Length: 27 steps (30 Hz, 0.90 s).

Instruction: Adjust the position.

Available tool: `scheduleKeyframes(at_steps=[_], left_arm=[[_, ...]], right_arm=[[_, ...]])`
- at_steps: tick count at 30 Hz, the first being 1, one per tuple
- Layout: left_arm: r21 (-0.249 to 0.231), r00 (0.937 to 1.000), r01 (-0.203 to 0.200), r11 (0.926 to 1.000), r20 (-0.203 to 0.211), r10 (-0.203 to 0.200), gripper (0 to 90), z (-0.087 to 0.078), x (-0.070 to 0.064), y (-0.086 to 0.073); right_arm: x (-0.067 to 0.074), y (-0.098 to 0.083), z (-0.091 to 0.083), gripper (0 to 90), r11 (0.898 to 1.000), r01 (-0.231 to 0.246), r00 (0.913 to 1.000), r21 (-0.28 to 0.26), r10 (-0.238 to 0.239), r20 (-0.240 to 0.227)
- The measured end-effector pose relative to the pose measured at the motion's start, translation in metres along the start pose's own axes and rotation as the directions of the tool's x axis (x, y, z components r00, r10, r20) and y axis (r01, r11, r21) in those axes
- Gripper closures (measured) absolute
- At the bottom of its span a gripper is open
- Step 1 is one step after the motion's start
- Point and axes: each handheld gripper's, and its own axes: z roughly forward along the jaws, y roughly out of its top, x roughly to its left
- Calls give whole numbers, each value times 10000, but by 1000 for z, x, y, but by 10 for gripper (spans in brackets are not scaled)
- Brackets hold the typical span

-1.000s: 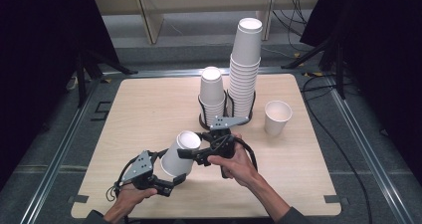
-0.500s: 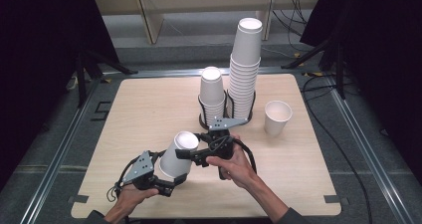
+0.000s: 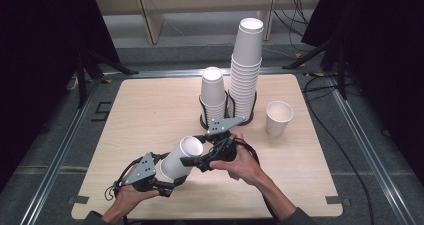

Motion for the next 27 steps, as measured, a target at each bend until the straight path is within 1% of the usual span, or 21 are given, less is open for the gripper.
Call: scheduleKeyframes(at_steps=[1,2,3,4,5,7,9,11,12,13,14,16,17,19,20,21,23,24,25,27], left_arm=[[-33,10000,-96,9999,2,96,161,1,0,-1],[209,9999,-161,9997,1,161,161,1,0,-1],[336,9997,-257,9991,31,256,161,1,0,-2],[327,9994,-338,9989,59,337,161,2,-1,-2],[399,9994,-341,9986,93,337,162,2,-2,-2],[532,9985,-534,9972,185,525,163,2,-3,-2],[829,9964,-792,9934,367,764,164,3,-5,-1],[981,9942,-990,9902,528,942,165,4,-7,-2],[918,9937,-999,9907,591,947,165,5,-8,-3],[1082,9922,-1138,9876,635,1073,165,5,-9,-3],[1129,9908,-1217,9861,735,1138,165,5,-9,-3],[1092,9890,-1292,9856,859,1201,164,6,-10,-3],[1144,9881,-1386,9837,834,1295,164,6,-10,-3],[989,9873,-1385,9854,918,1295,164,8,-11,-3],[1097,9871,-1421,9838,901,1325,162,7,-12,-3],[1098,9868,-1434,9836,913,1336,162,7,-12,-3],[1111,9862,-1450,9832,966,1345,161,7,-12,-3],[1110,9860,-1481,9827,933,1381,159,6,-12,-3],[955,9858,-1440,9850,1009,1343,157,7,-11,-4],[977,9869,-1366,9858,996,1269,147,6,-11,-3]], right_arm=[[1,1,-1,179,9992,348,9993,191,-351,114],[2,2,-3,172,9974,560,9981,455,-571,214],[3,3,-4,170,9955,631,9976,705,-648,228],[4,4,-4,170,9930,865,9955,798,-893,318],[4,4,-5,169,9888,1003,9942,1101,-1038,267],[5,4,-5,167,9842,1105,9930,1382,-1151,251],[4,3,-4,168,9800,1089,9936,1668,-1124,120],[4,1,-2,169,9735,1187,9928,1956,-1199,-56],[4,0,-1,171,9715,1158,9932,2066,-1159,-117],[4,0,0,174,9668,1176,9931,2269,-1152,-237],[5,-1,2,178,9619,1194,9928,2458,-1144,-346],[5,-4,4,190,9547,1266,9918,2695,-1166,-529],[5,-4,5,200,9546,1224,9921,2716,-1099,-611],[5,-5,6,208,9492,1220,9921,2901,-1082,-631],[6,-6,6,215,9496,1025,9941,2961,-871,-648],[6,-6,7,211,9477,1182,9923,2965,-1016,-710],[6,-7,8,221,9462,1165,9924,3018,-984,-745],[5,-7,8,226,9497,1156,9921,2912,-960,-805],[5,-7,8,227,9516,1098,9925,2871,-893,-836],[4,-7,7,232,9529,1051,9923,2846,-816,-931]])
